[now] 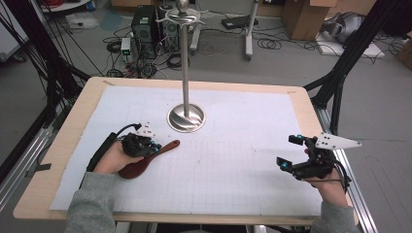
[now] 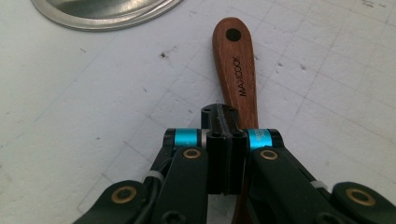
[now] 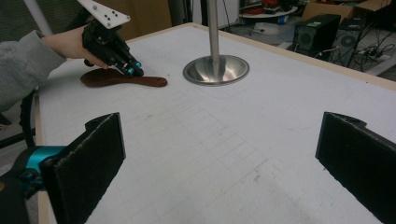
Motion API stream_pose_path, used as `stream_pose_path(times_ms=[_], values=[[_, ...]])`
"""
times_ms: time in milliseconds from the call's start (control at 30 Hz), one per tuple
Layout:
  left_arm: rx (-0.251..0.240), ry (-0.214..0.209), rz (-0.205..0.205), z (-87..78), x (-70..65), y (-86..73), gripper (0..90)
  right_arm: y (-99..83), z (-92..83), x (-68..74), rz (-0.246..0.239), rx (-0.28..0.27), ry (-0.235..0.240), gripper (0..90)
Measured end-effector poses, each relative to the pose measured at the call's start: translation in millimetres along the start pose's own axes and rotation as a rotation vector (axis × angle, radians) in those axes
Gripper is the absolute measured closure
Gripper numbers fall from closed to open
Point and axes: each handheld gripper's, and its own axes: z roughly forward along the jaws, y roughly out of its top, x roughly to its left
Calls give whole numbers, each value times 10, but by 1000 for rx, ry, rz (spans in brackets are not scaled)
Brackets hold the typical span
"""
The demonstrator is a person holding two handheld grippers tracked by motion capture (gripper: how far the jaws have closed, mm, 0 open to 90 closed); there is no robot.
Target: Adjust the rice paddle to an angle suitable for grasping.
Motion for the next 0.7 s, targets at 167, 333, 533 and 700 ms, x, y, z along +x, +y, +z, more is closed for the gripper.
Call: stream_pose_path(times_ms=[167, 333, 533, 700], values=[[-2, -13, 4, -1, 6, -7, 897, -3, 18, 6, -3, 4, 3, 0], [-21, 27, -34, -47, 45, 0, 859, -7, 27, 8, 1, 14, 2, 0], [-50, 15, -124, -199, 94, -8, 653, -11, 26, 4, 2, 14, -1, 0], [-74, -46, -117, -279, 64, 7, 465, -17, 71, 27, -7, 40, 8, 0]])
